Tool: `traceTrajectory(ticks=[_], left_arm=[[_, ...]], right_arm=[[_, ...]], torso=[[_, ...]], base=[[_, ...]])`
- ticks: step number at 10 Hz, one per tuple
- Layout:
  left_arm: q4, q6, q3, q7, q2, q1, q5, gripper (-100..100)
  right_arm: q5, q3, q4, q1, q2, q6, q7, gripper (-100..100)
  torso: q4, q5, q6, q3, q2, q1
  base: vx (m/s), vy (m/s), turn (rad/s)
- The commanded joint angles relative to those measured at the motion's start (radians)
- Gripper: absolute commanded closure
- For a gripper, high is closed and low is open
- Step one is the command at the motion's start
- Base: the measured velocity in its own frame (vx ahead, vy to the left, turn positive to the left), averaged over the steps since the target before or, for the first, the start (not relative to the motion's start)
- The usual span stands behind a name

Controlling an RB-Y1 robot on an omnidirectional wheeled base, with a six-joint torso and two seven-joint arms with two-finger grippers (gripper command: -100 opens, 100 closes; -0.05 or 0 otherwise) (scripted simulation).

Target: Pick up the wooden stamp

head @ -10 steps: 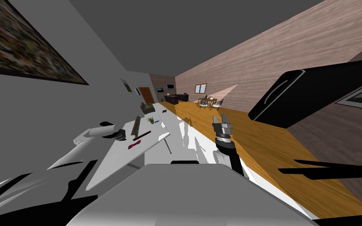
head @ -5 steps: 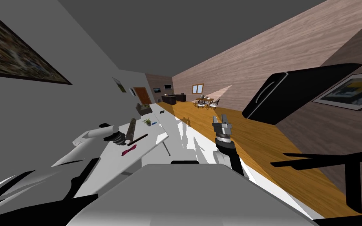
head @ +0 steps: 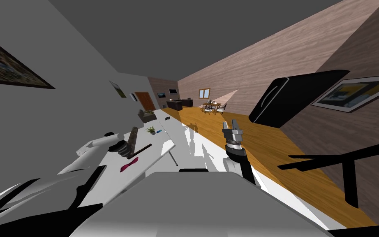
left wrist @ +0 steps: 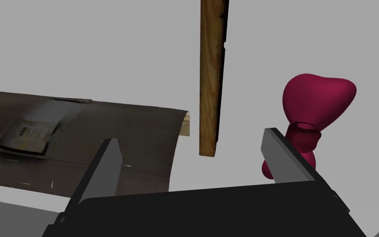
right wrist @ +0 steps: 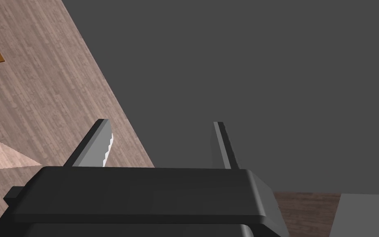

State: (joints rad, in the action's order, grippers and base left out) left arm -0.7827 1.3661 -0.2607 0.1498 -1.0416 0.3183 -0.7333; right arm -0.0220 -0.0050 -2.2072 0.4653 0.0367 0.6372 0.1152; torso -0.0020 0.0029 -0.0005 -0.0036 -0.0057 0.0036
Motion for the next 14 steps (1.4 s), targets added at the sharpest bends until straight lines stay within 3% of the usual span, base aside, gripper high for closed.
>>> traceTrajectory(ticks=[1, 3, 7, 8, 9, 10, 12, 13, 14], left_arm=[[0.032, 0.019, 0.003, -0.012, 0.000, 0.013, -0.007, -100], [0.081, 0.081, 0.004, -0.024, 0.005, 0.018, -0.034, -100], [0.128, 0.152, 0.006, -0.037, 0.008, 0.021, -0.061, -100], [0.115, 0.138, 0.007, -0.029, 0.010, 0.022, -0.054, -100], [0.116, 0.142, 0.007, -0.030, 0.011, 0.022, -0.055, 0], [0.127, 0.111, 0.008, -0.032, 0.033, 0.019, -0.045, -100], [0.150, 0.103, 0.012, -0.042, 0.034, 0.032, -0.041, -100], [0.150, 0.099, 0.012, -0.042, 0.036, 0.031, -0.040, 100], [0.150, 0.099, 0.012, -0.042, 0.035, 0.031, -0.040, 100]], right_arm=[[0.000, 0.000, 0.000, 0.000, 0.000, 0.000, 0.000, 0], [0.000, 0.000, 0.000, 0.000, 0.000, 0.000, 0.000, 0], [0.000, 0.000, 0.000, 0.000, 0.000, 0.000, 0.000, 0], [0.000, 0.000, 0.000, 0.000, 0.000, 0.000, 0.000, 0], [0.000, 0.000, 0.000, 0.000, 0.000, 0.000, 0.000, 0], [0.000, 0.000, 0.000, 0.000, 0.000, 0.000, 0.000, 0], [0.000, 0.000, 0.000, 0.000, 0.000, 0.000, 0.000, 0], [0.000, 0.000, 0.000, 0.000, 0.000, 0.000, 0.000, 0], [0.000, 0.000, 0.000, 0.000, 0.000, 0.000, 0.000, 0]], torso=[[0.000, 0.000, 0.000, 0.000, 0.000, 0.000], [0.000, 0.000, 0.000, 0.000, 0.000, -0.001], [0.000, 0.000, 0.000, 0.000, 0.001, -0.001], [0.000, 0.000, 0.000, 0.000, 0.000, 0.000], [0.000, 0.000, -0.001, 0.001, 0.001, -0.001], [0.001, 0.000, -0.001, 0.001, 0.003, -0.002], [0.001, 0.000, -0.001, 0.002, 0.004, -0.001], [0.001, 0.000, -0.001, 0.002, 0.004, -0.001], [0.001, -0.001, -0.001, 0.002, 0.004, -0.002]], base=[[0.040, 0.017, -0.059], [0.056, 0.024, -0.114], [0.042, 0.018, -0.079], [0.021, 0.013, -0.023], [0.000, 0.000, 0.000], [-0.004, 0.008, 0.008], [-0.006, 0.011, 0.004], [0.000, 0.000, 0.000], [0.000, 0.000, 0.000]])
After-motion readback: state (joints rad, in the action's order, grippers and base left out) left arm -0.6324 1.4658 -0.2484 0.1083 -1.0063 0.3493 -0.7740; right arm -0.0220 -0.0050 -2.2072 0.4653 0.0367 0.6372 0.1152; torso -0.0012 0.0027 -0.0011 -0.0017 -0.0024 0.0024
